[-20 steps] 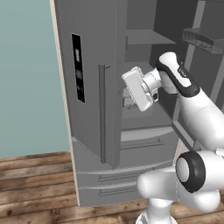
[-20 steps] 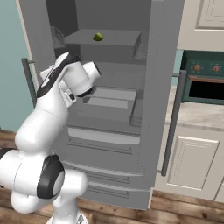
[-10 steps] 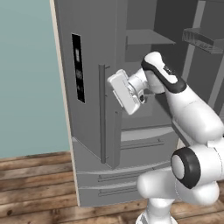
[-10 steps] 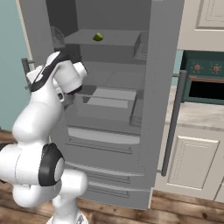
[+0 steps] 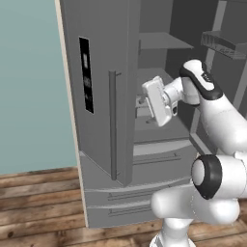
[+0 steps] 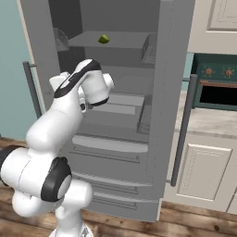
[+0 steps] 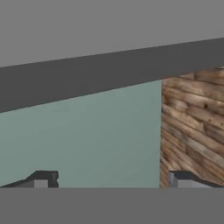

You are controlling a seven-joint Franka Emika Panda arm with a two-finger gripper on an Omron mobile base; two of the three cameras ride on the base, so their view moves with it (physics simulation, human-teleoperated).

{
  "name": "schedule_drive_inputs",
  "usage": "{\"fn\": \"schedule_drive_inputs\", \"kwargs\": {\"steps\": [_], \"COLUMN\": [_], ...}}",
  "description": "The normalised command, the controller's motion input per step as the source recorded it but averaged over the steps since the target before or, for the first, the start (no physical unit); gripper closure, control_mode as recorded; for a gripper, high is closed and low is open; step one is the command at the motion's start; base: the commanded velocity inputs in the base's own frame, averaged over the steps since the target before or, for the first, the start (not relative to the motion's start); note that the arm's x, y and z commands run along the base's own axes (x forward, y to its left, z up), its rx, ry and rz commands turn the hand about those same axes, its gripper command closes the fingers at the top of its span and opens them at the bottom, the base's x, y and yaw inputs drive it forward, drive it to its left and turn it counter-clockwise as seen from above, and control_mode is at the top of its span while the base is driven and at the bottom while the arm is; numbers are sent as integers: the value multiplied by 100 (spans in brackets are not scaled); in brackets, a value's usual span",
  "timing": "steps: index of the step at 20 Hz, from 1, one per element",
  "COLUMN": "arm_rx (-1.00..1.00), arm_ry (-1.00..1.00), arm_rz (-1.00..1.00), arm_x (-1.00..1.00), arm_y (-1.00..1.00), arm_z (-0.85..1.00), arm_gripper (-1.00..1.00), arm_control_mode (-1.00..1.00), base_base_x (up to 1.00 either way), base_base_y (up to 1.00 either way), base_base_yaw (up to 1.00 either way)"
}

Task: There is a bowl on the dining counter. Grab a lemon wedge from the fridge and place it in the bowl. Then get the liquor bottle and glass cup from the cabinet and place them next to the bowl.

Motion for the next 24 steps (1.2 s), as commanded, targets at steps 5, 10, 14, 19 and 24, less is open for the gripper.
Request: {"fn": "schedule_drive_inputs", "kwargs": {"steps": [5, 10, 14, 19, 24], "arm_rx": [10, 5, 3, 1, 0], "arm_ry": [1, 3, 6, 2, 0], "arm_rz": [0, 0, 0, 0, 7], "arm_x": [32, 67, 68, 28, -40], "arm_y": [-32, 1, 0, 5, 44], "arm_z": [0, 1, 6, 5, 0], "arm_gripper": [-100, -100, -100, -100, -100], "arm_control_mode": [-100, -100, -100, -100, -100], "base_base_x": [0, 0, 0, 0, 0], "base_base_y": [0, 0, 0, 0, 0], "base_base_yaw": [0, 0, 0, 0, 0]}}
